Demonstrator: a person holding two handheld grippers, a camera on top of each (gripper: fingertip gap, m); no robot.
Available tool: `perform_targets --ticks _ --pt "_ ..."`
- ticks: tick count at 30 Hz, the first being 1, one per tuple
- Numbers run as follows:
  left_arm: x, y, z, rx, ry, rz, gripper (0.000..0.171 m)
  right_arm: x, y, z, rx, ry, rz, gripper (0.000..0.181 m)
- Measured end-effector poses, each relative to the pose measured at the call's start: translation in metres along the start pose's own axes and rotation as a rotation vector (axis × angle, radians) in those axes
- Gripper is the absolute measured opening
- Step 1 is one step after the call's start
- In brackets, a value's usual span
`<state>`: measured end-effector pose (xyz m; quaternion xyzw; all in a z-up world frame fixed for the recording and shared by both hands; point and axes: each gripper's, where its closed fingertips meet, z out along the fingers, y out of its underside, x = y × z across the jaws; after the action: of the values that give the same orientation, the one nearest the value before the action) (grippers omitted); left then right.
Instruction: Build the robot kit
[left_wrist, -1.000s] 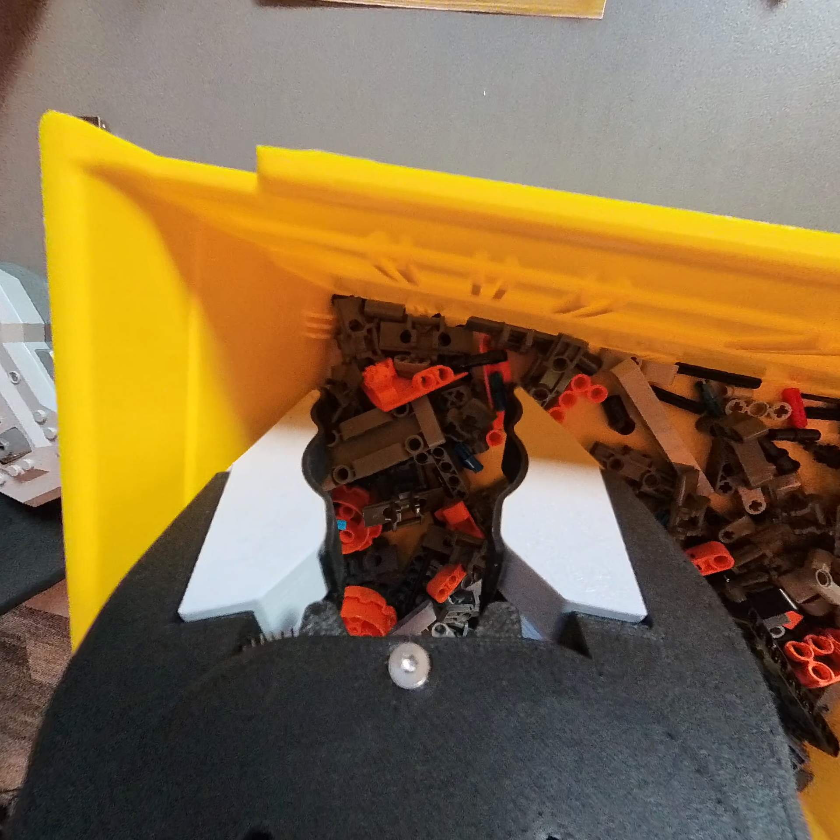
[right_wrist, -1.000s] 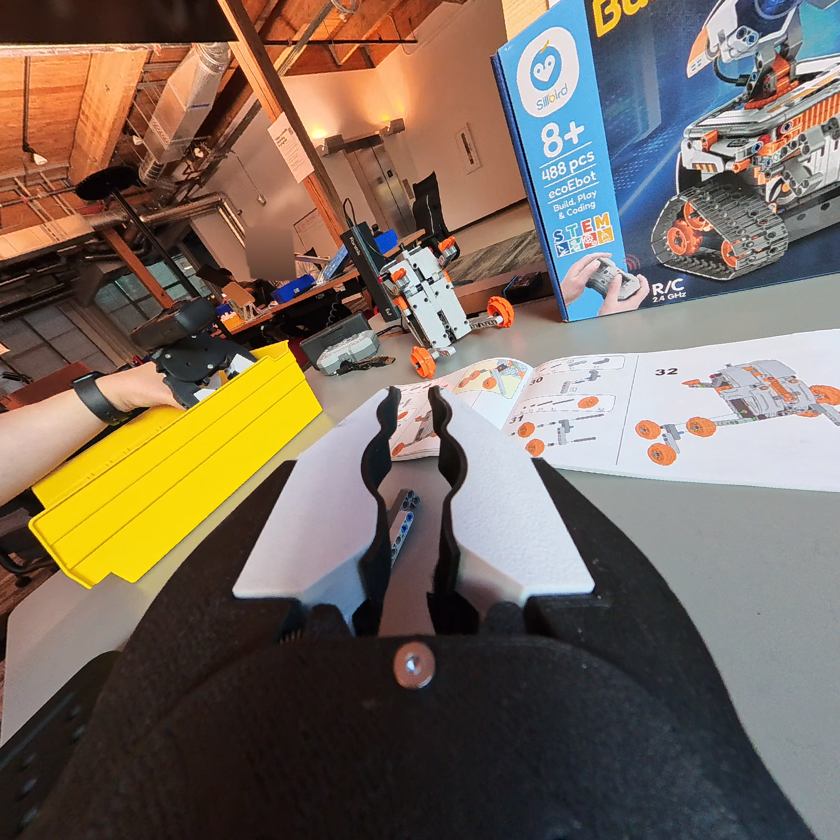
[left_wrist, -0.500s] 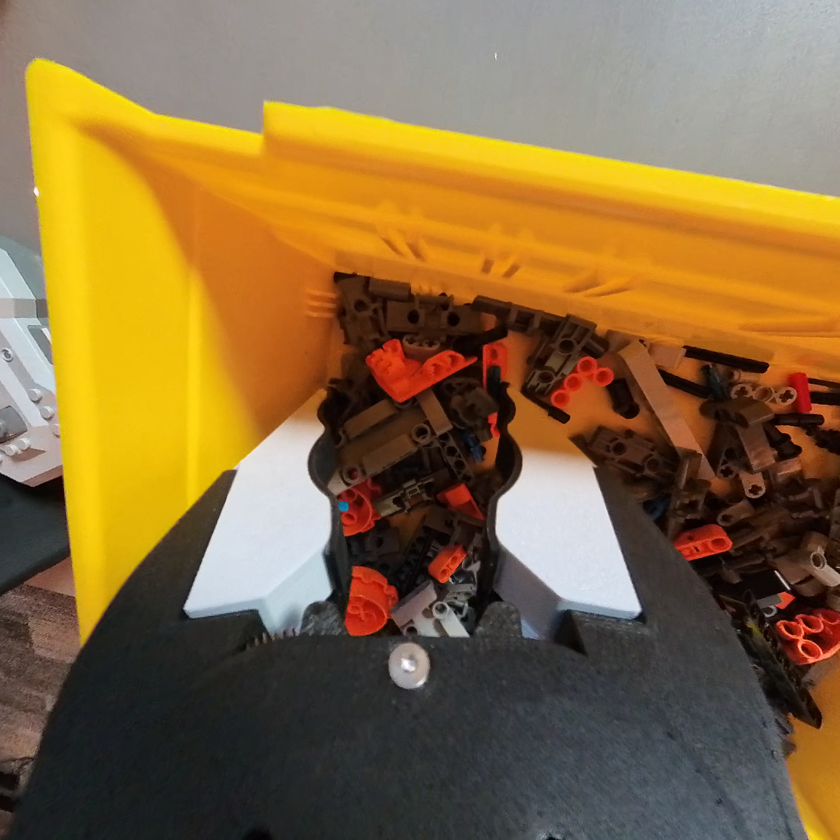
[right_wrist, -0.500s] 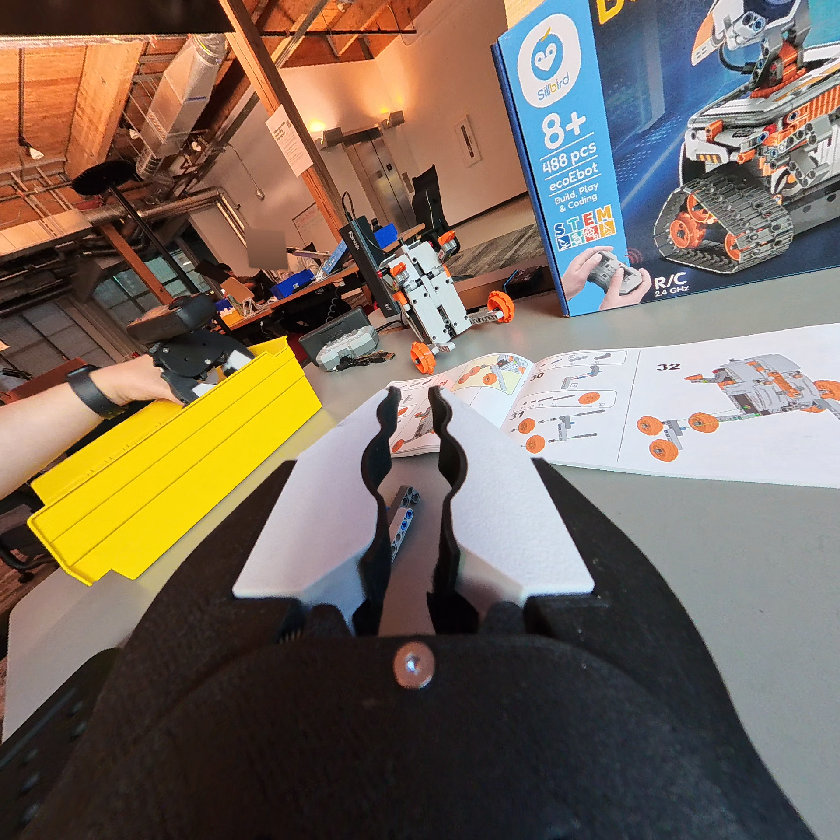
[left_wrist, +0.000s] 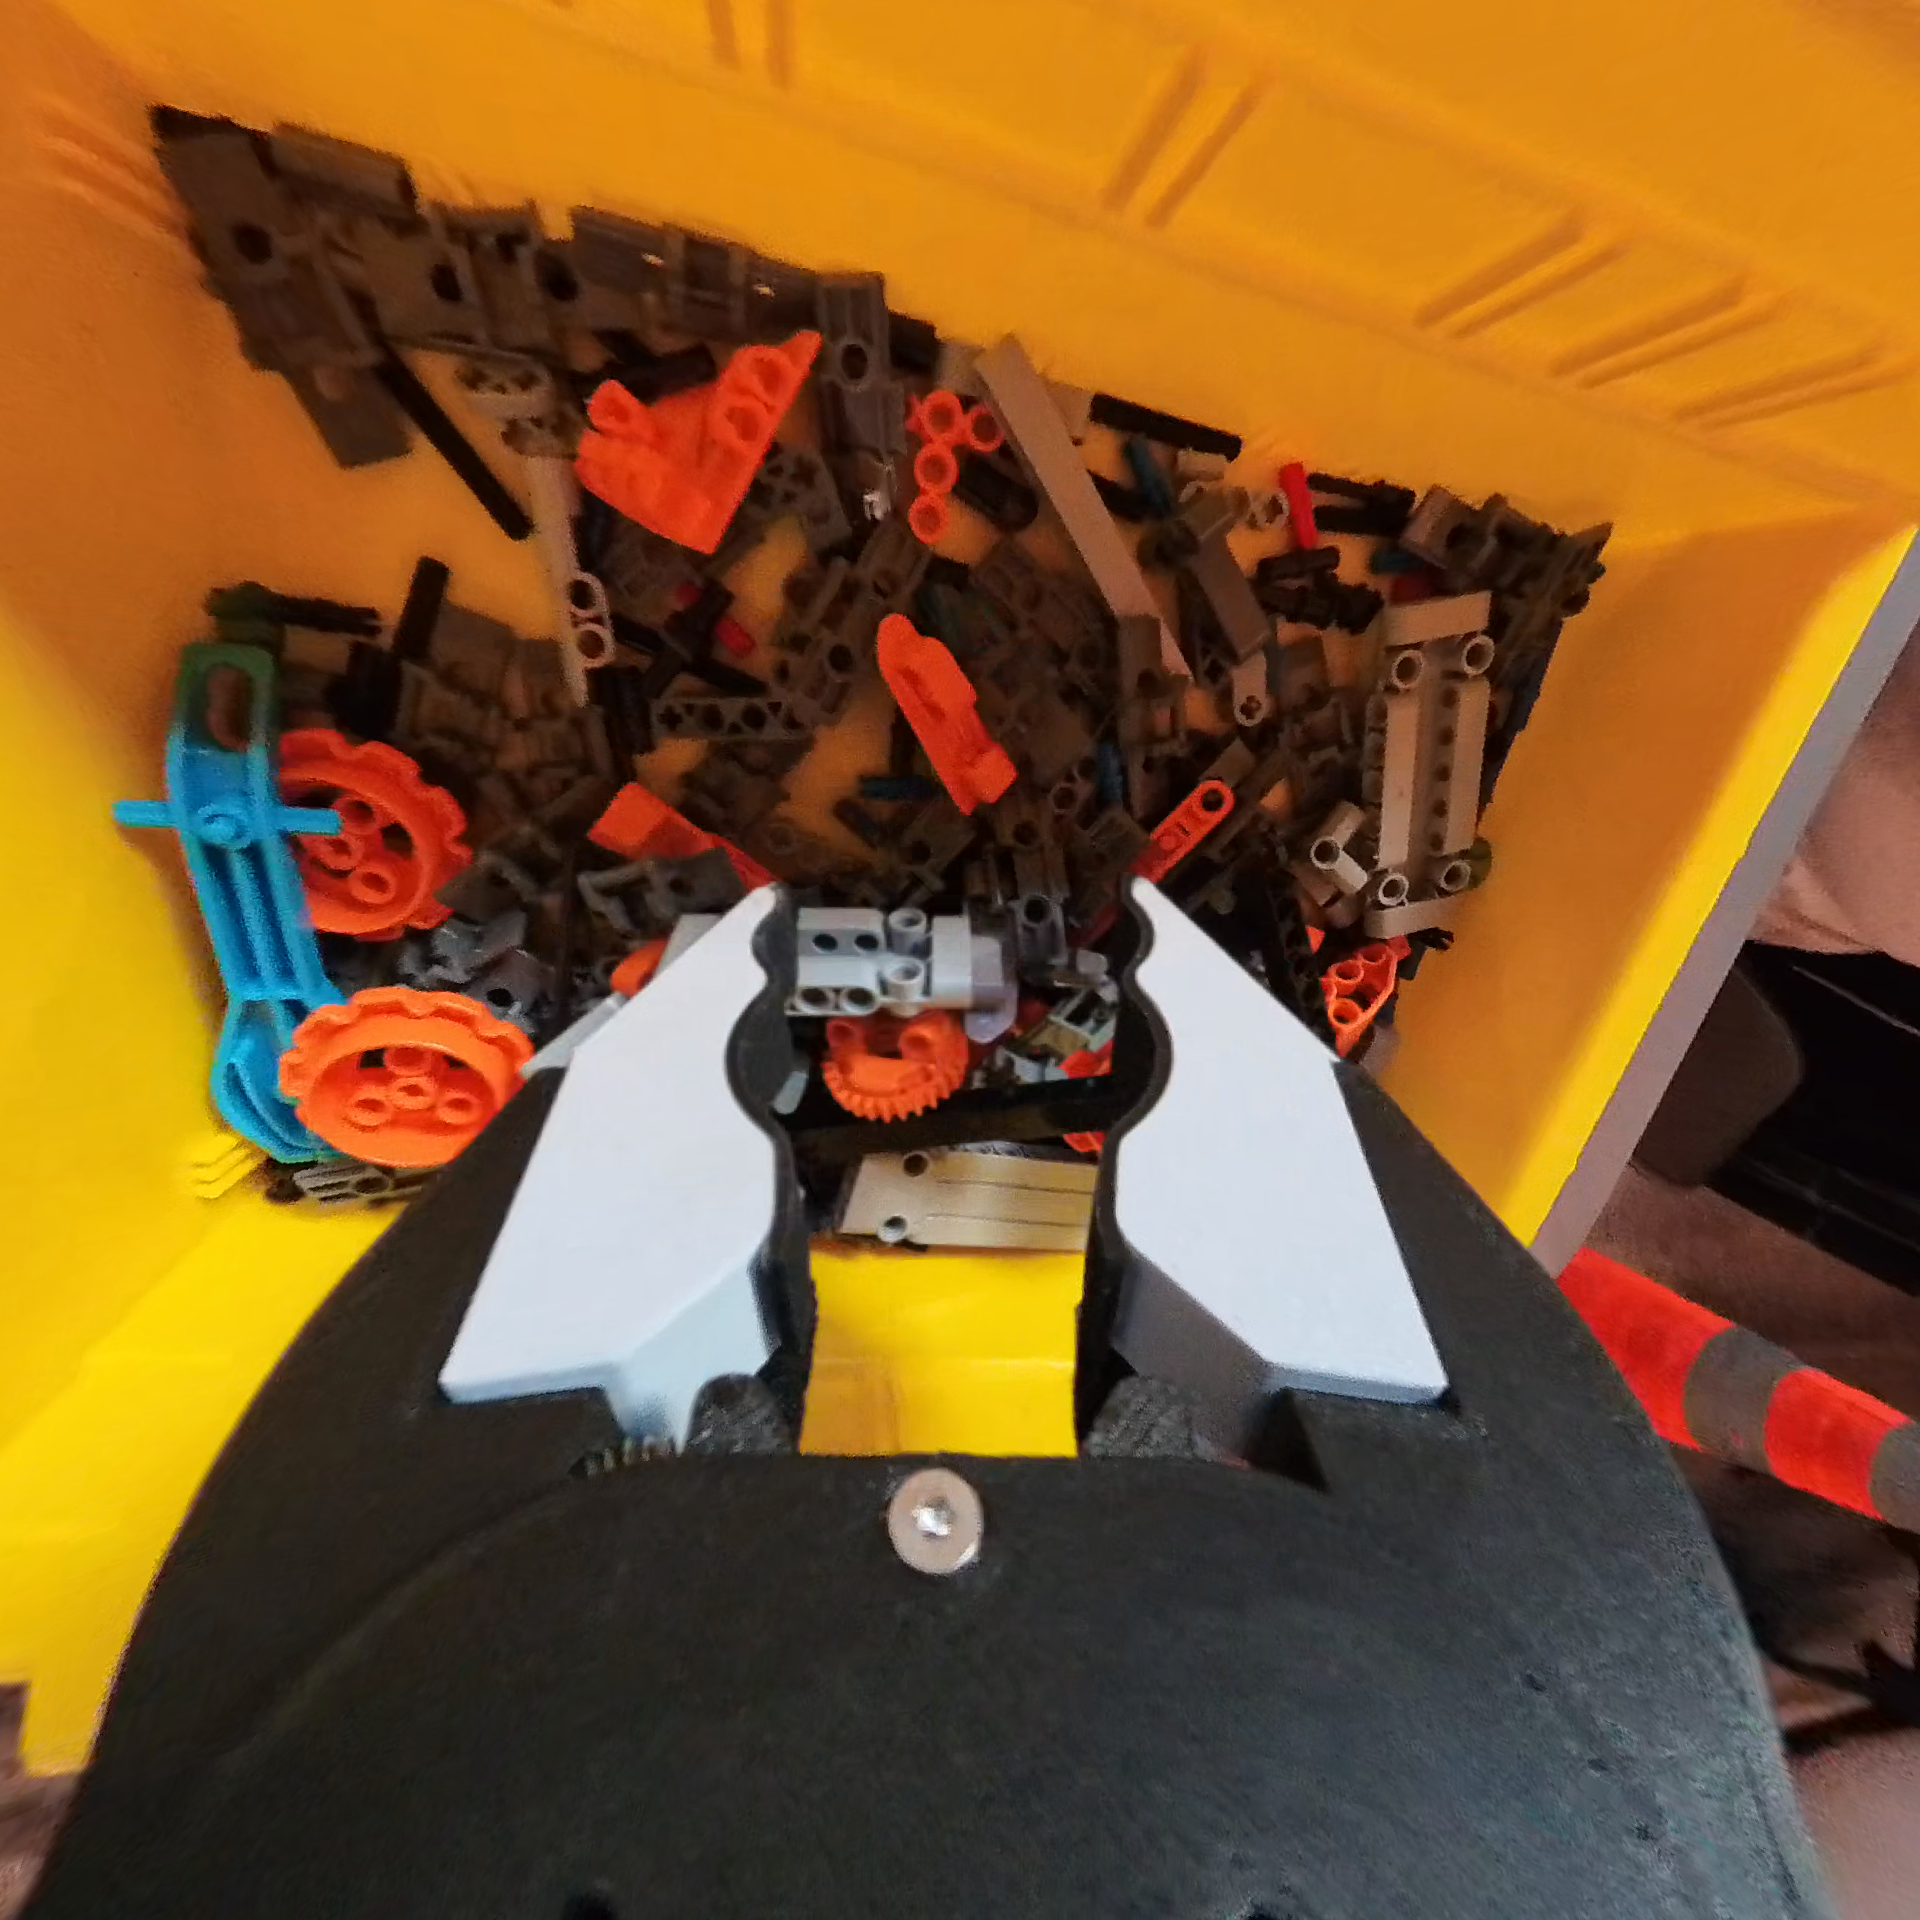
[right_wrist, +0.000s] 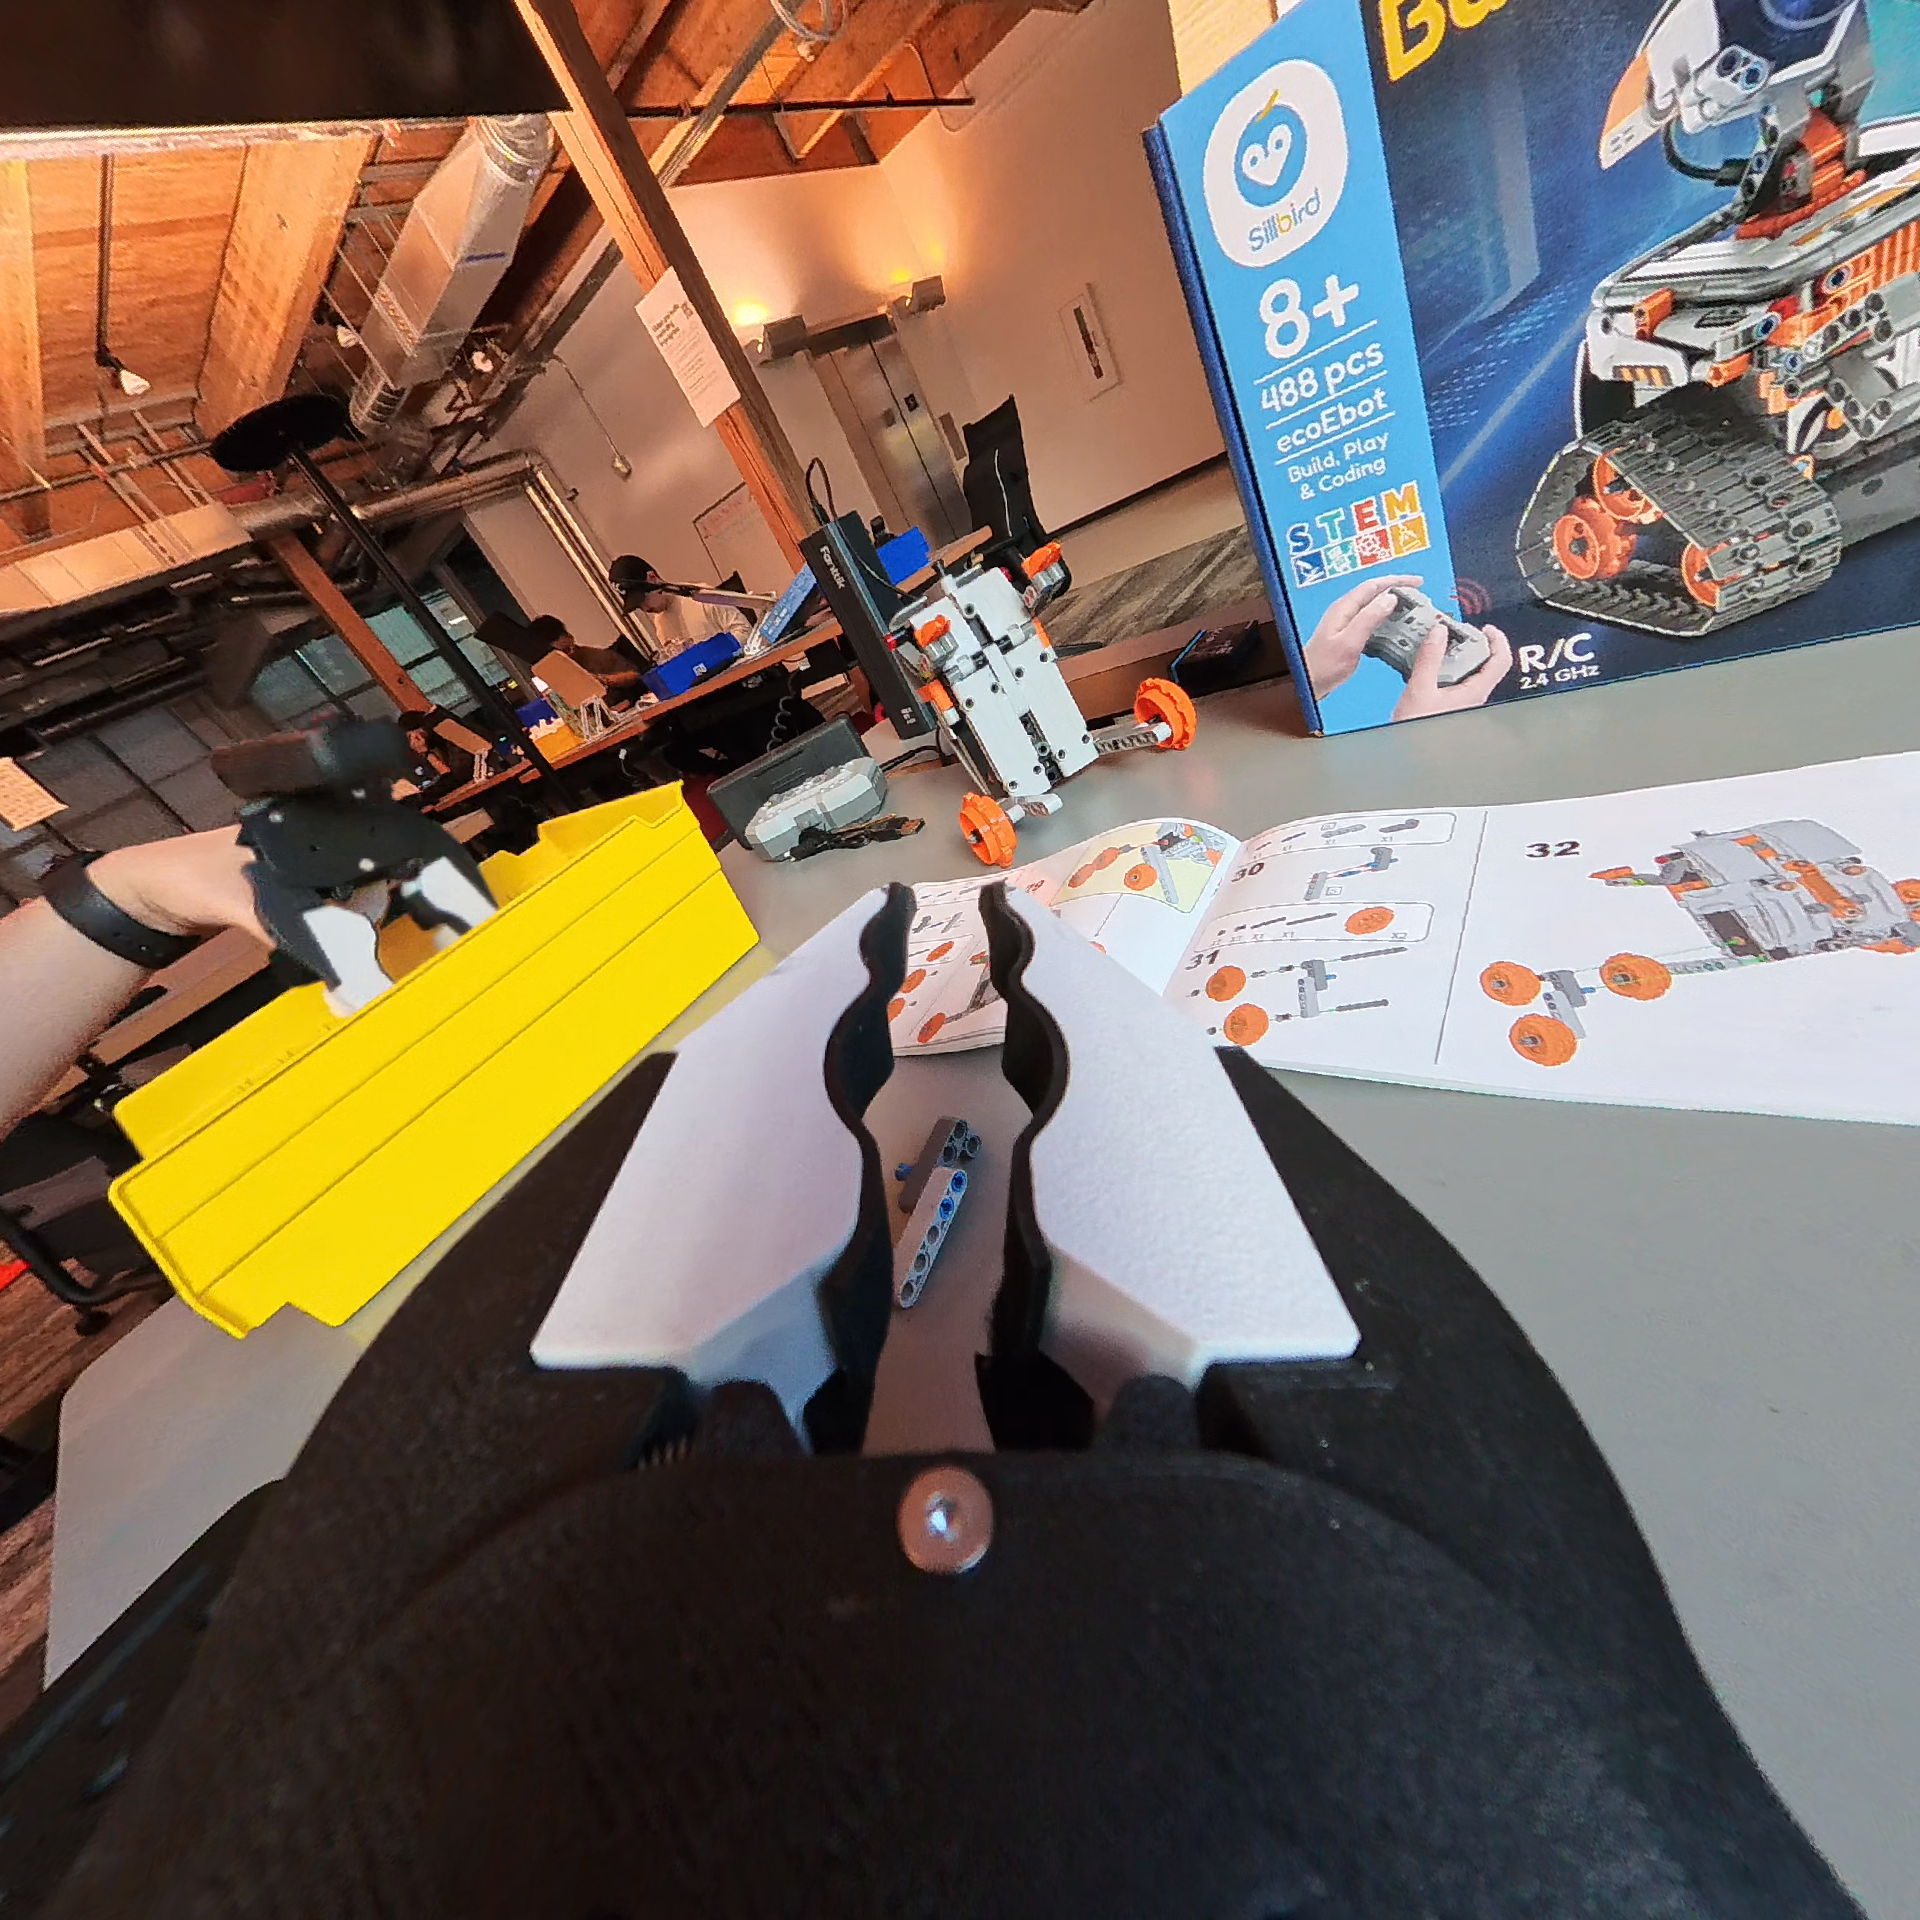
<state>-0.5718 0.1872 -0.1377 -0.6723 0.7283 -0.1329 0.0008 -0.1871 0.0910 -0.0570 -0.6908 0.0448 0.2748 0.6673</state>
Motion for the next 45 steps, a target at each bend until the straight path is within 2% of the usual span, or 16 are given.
perform_targets --ticks 2,5,8,11,13,16,21,23,26,29,33,34,37,39,43,45 --pt "-0.016 -0.014 -0.007 0.073 -0.058 -0.015 0.068 0.001 0.001 0.001 -0.007 0.006 -0.006 0.014" --pt "-0.046 -0.029 -0.022 0.15 -0.199 -0.014 0.059 0.003 0.001 0.0 -0.007 0.017 -0.006 0.014" --pt "-0.068 -0.036 -0.031 0.172 -0.355 0.082 0.043 0.005 0.0 -0.001 0.0 0.027 -0.007 0.013" --pt "-0.075 -0.042 -0.03 0.164 -0.442 0.222 0.012 0.006 0.0 0.0 -0.003 0.028 0.0 0.013" --pt "-0.08 -0.042 -0.025 0.125 -0.479 0.281 0.01 0.006 0.001 0.001 -0.007 0.027 0.001 0.014" --pt "-0.068 -0.049 -0.011 0.151 -0.34 0.247 0.016 0.005 0.003 0.001 -0.014 0.023 0.004 0.014" --pt "-0.058 -0.064 -0.01 0.234 -0.232 0.24 0.035 0.005 0.003 0.001 -0.014 0.03 -0.001 0.014" --pt "-0.046 -0.071 -0.007 0.27 -0.148 0.244 0.045 0.006 0.003 0.001 -0.018 0.03 0.004 0.014" --pt "-0.041 -0.072 0.006 0.233 -0.102 0.245 0.059 0.007 0.004 0.002 -0.021 0.036 -0.002 0.014" --pt "-0.041 -0.066 0.026 0.152 -0.082 0.269 0.06 0.007 0.005 0.002 -0.026 0.04 -0.001 0.014" --pt "-0.035 -0.069 0.032 0.134 -0.058 0.296 0.055 0.009 0.006 0.002 -0.034 0.051 -0.006 0.014" --pt "-0.035 -0.069 0.033 0.128 -0.064 0.304 0.051 0.009 0.007 0.002 -0.035 0.052 -0.005 0.014" --pt "-0.032 -0.061 0.032 0.102 -0.064 0.328 0.022 0.01 0.007 0.002 -0.036 0.059 -0.007 0.014" --pt "-0.025 -0.053 0.03 0.086 -0.038 0.332 0.014 0.01 0.007 0.002 -0.035 0.06 -0.007 0.014" --pt "0.001 -0.032 0.022 0.073 0.074 0.345 0.016 0.01 0.008 0.003 -0.039 0.062 -0.007 0.014" --pt "0.005 -0.029 0.018 0.091 0.106 0.338 0.045 0.011 0.009 0.004 -0.045 0.063 -0.01 0.014"
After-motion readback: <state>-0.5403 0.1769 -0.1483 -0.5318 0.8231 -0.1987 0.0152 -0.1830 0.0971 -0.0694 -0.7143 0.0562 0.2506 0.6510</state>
